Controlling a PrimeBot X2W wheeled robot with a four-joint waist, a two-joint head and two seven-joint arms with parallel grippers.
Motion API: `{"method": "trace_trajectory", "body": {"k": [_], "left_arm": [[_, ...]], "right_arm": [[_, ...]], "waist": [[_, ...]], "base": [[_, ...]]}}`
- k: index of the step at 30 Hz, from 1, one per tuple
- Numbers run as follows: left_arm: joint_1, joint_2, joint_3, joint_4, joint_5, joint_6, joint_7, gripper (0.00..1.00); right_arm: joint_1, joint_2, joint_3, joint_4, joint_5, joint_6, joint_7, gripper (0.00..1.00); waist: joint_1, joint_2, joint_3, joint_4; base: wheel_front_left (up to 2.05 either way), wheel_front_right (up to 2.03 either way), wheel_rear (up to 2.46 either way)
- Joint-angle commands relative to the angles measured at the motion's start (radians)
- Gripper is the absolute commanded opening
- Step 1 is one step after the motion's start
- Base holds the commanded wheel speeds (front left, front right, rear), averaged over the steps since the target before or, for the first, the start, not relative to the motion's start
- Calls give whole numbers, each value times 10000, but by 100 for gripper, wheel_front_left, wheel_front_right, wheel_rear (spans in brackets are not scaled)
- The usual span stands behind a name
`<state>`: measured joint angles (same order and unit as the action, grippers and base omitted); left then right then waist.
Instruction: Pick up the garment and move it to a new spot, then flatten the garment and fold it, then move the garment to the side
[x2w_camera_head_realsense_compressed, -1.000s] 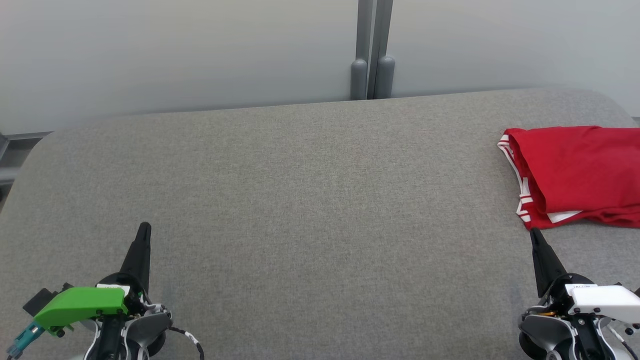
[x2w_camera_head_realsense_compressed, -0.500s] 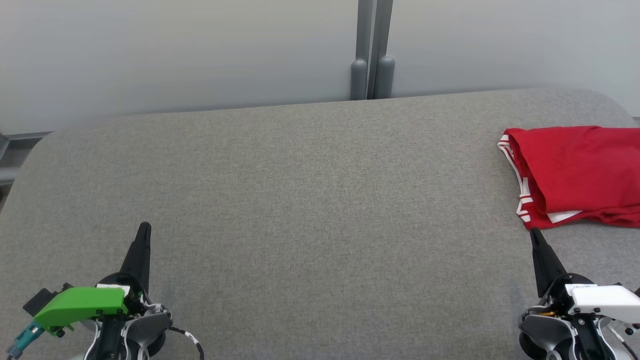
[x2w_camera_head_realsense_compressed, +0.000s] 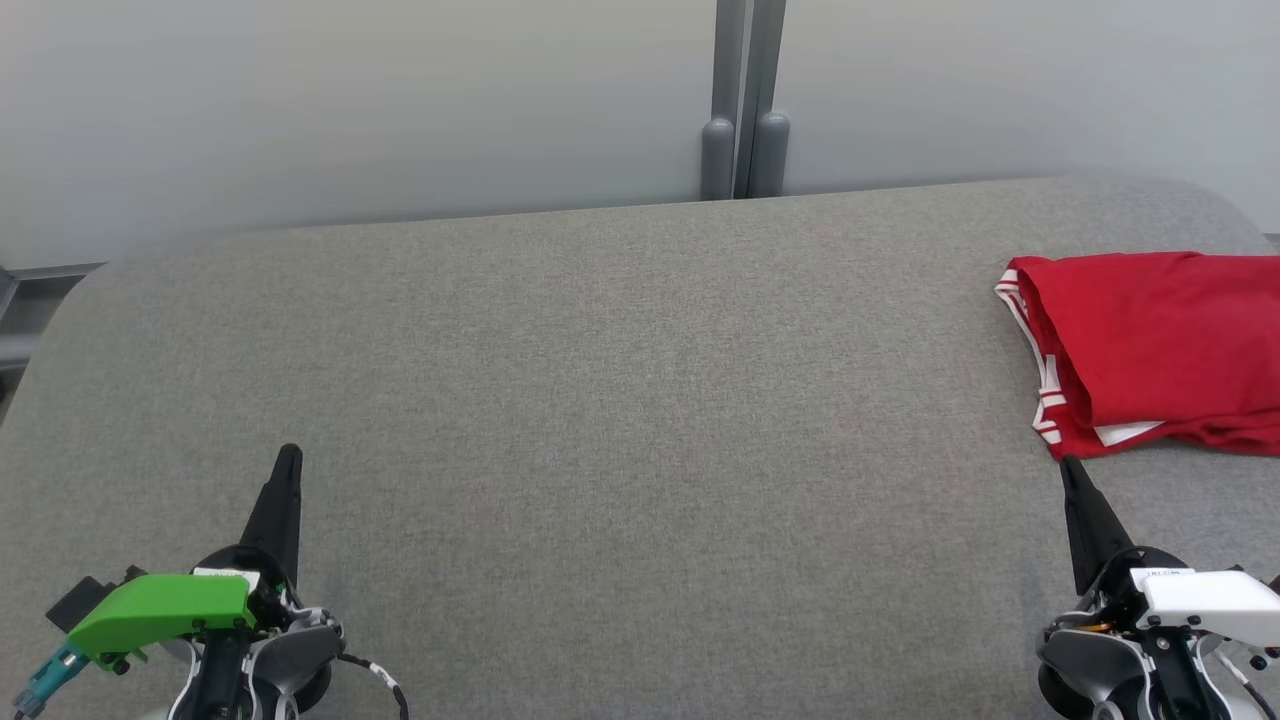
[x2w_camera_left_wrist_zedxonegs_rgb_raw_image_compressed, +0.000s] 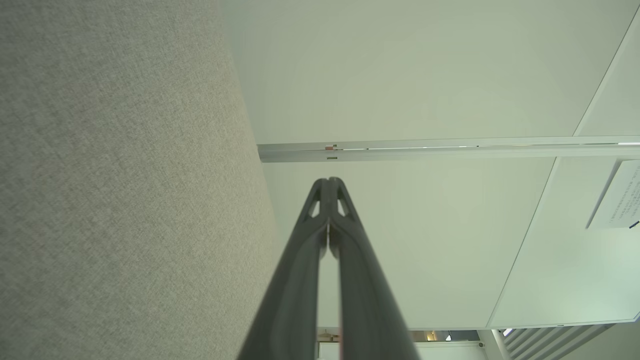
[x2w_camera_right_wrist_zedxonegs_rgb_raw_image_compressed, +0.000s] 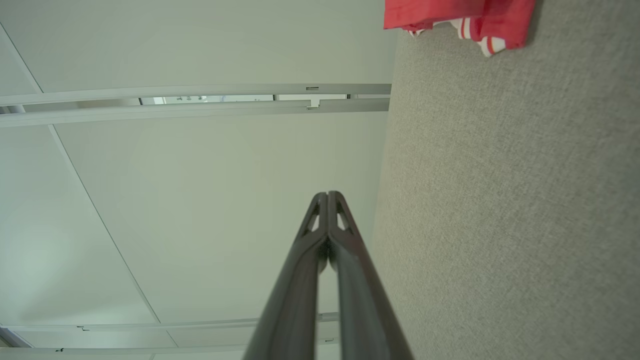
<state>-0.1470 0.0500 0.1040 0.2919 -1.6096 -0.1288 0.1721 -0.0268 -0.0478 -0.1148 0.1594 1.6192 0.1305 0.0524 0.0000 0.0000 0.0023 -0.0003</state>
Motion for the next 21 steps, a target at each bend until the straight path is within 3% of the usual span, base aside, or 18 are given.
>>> {"method": "trace_trajectory", "body": {"k": [1, 21], "left_arm": [[-137, 2, 32, -42, 0, -42, 3, 0], [-137, 4, 31, -42, 0, -42, 2, 0]], "right_arm": [[78, -46, -15, -34, 60, 4, 17, 0], [78, -47, -15, -34, 60, 4, 17, 0]], "waist": [[0, 0, 0, 0], [0, 0, 0, 0]], "base": [[0, 0, 0], [0, 0, 0]]}}
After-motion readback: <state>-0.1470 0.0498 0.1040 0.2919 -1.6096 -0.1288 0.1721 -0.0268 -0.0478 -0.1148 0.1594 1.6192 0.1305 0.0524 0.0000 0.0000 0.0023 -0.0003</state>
